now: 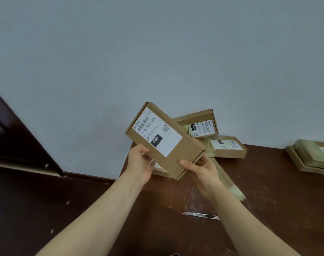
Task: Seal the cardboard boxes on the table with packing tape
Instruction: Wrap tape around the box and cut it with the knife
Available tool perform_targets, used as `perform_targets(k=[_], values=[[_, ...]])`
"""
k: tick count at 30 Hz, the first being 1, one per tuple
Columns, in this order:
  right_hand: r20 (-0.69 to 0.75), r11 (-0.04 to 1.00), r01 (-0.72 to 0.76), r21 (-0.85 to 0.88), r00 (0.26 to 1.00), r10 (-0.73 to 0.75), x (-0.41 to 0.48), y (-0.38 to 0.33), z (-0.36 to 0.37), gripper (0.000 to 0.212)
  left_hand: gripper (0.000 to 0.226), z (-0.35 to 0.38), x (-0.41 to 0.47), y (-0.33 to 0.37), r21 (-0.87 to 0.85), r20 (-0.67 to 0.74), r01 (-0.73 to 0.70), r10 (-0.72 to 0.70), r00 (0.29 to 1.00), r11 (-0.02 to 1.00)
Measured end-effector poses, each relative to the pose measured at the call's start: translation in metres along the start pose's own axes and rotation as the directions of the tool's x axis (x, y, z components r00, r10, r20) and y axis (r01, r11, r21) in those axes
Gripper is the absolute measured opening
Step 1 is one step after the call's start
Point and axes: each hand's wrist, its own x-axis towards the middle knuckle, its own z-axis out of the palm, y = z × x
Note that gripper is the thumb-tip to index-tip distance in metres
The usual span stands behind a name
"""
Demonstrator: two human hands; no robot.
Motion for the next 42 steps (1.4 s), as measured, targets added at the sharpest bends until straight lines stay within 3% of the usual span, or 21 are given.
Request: perform_targets(k=[3, 6, 9, 14, 17, 20, 23, 27, 30, 31, 32, 33, 34, 35, 36, 39, 42], values=[[-0.013, 0.981, 0.094, -0.168, 0.995, -0.098, 0.000, -0.003, -0.009, 0.065, 0.015, -0.005, 0.000, 0.017, -0.025, -0.090, -0.086, 0.083, 0.992, 0.996], [0.038, 0.946, 0.148, -0.288, 0.989, -0.143, 0.001, -0.005, -0.012, 0.059, 0.026, -0.006, 0.000, 0.030, 0.052, -0.110, -0.165, 0.170, 0.979, 0.985], [0.050, 0.949, 0.139, -0.284, 0.990, -0.130, 0.003, -0.005, -0.014, 0.060, 0.044, -0.008, 0.003, 0.034, 0.235, -0.036, -0.244, 0.259, 0.965, 0.941], [0.081, 0.962, 0.087, -0.258, 0.994, -0.068, 0.003, 0.000, -0.022, 0.062, 0.054, -0.022, -0.001, 0.027, 0.429, 0.073, -0.297, 0.295, 0.953, 0.853], [0.078, 0.949, 0.030, -0.313, 0.997, -0.006, -0.001, 0.010, -0.028, 0.060, 0.060, -0.045, -0.007, 0.017, 0.511, 0.108, -0.246, 0.222, 0.969, 0.824], [0.077, 0.916, -0.042, -0.399, 0.994, 0.079, -0.006, 0.028, -0.031, 0.061, 0.040, -0.077, -0.005, 0.000, 0.602, -0.027, -0.084, 0.126, 0.992, 0.794], [0.079, 0.826, -0.082, -0.558, 0.985, 0.152, -0.012, 0.049, -0.027, 0.063, 0.020, -0.109, -0.005, -0.018, 0.621, -0.123, -0.035, 0.142, 0.982, 0.783], [0.048, 0.480, -0.014, -0.877, 0.992, 0.117, -0.011, 0.067, -0.021, 0.079, 0.034, -0.133, -0.009, -0.039, 0.675, -0.194, 0.008, 0.167, 0.967, 0.738], [0.022, 0.440, -0.036, -0.897, 0.992, 0.127, -0.012, 0.077, -0.018, 0.076, 0.042, -0.137, -0.013, -0.046, 0.720, -0.190, 0.004, 0.191, 0.963, 0.694], [0.007, 0.443, -0.051, -0.895, 0.992, 0.129, -0.012, 0.079, -0.018, 0.075, 0.045, -0.137, -0.015, -0.046, 0.783, -0.169, -0.012, 0.232, 0.958, 0.622], [-0.002, 0.459, -0.061, -0.886, 0.992, 0.128, -0.014, 0.079, -0.018, 0.074, 0.049, -0.137, -0.016, -0.046, 0.884, -0.129, -0.032, 0.309, 0.942, 0.466], [-0.005, 0.491, -0.062, -0.869, 0.993, 0.115, -0.015, 0.079, -0.017, 0.075, 0.050, -0.136, -0.017, -0.045, 0.968, -0.038, -0.069, 0.410, 0.911, 0.243], [-0.003, 0.540, -0.051, -0.840, 0.996, 0.089, -0.016, 0.078, -0.017, 0.075, 0.048, -0.132, -0.017, -0.044, 0.990, 0.110, -0.138, 0.488, 0.866, 0.021], [0.004, 0.595, -0.025, -0.804, 0.999, 0.048, -0.018, 0.077, -0.016, 0.074, 0.045, -0.127, -0.018, -0.044, 0.964, 0.265, -0.233, 0.503, 0.823, -0.127], [0.014, 0.636, 0.010, -0.772, 1.000, 0.001, -0.019, 0.075, -0.015, 0.071, 0.042, -0.120, -0.016, -0.044, 0.922, 0.386, -0.326, 0.464, 0.798, -0.208], [0.072, 0.668, 0.085, -0.740, 0.996, -0.048, -0.020, 0.071, -0.008, 0.055, 0.040, -0.100, -0.008, -0.048, 0.855, 0.516, -0.476, 0.244, 0.821, -0.208], [0.127, 0.647, 0.096, -0.757, 0.992, 0.001, -0.018, 0.070, -0.003, 0.035, 0.045, -0.087, 0.005, -0.049, 0.905, 0.424, -0.423, 0.120, 0.898, -0.036]])
